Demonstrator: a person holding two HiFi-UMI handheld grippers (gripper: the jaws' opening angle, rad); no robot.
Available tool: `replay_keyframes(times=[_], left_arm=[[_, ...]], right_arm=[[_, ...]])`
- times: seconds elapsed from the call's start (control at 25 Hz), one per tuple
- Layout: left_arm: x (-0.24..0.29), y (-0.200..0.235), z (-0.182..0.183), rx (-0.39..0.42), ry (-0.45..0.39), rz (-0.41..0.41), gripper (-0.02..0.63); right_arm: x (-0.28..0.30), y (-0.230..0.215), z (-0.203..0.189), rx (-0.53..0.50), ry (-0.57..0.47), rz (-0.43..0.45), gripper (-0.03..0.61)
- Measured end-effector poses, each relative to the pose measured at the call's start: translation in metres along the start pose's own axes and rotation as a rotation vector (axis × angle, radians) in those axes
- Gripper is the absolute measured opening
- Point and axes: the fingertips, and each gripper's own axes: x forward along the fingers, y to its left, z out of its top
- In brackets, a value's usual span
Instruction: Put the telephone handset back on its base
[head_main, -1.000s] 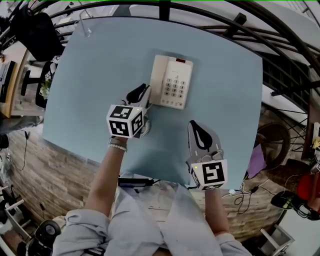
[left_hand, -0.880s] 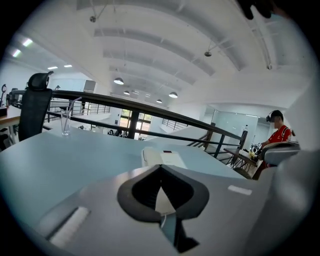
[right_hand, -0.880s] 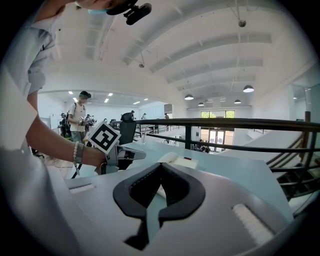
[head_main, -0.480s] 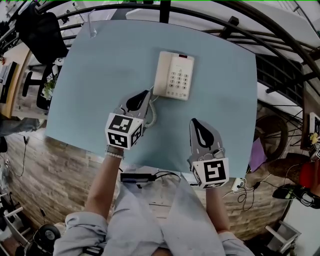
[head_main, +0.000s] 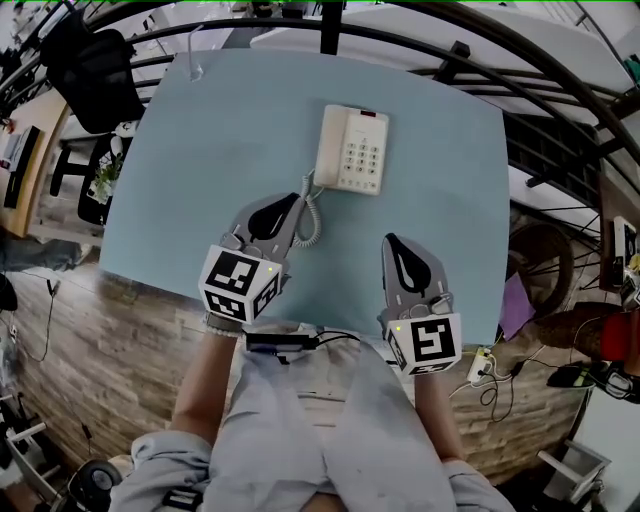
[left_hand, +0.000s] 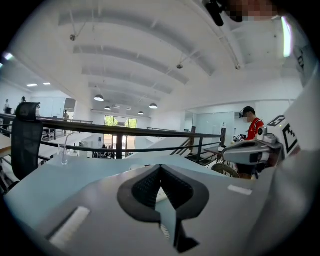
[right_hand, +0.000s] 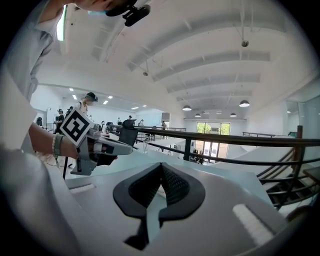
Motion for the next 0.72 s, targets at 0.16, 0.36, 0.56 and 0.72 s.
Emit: replay_keyframes(times=[0.16,0.36,0.56,0.72], left_arm=[[-0.019,-0.006,0.008,0.007,-0.015,-0.012,0.003],[-0.040,-0.012,0.012,0.024,-0.034,-0.015,0.003],[-0.055,-0.012,0.021,0.037,-0.058,-0.011,0.003],[-0.061,-0.014,0.019,0.035,-0.063,-0.004,0.003]], right_arm=[[-0.007,0.003,0.009,-0.011,-0.016,-0.007,0.003],[-0.015,0.010,0.017,-0.026,-0.036,-0.014,0.003],[-0.016,0.015,0.023,-0.040,-0.045,-0.013,0.003],[-0.019,0.019,0.025,-0.047,-0.047,-0.004,0.003]])
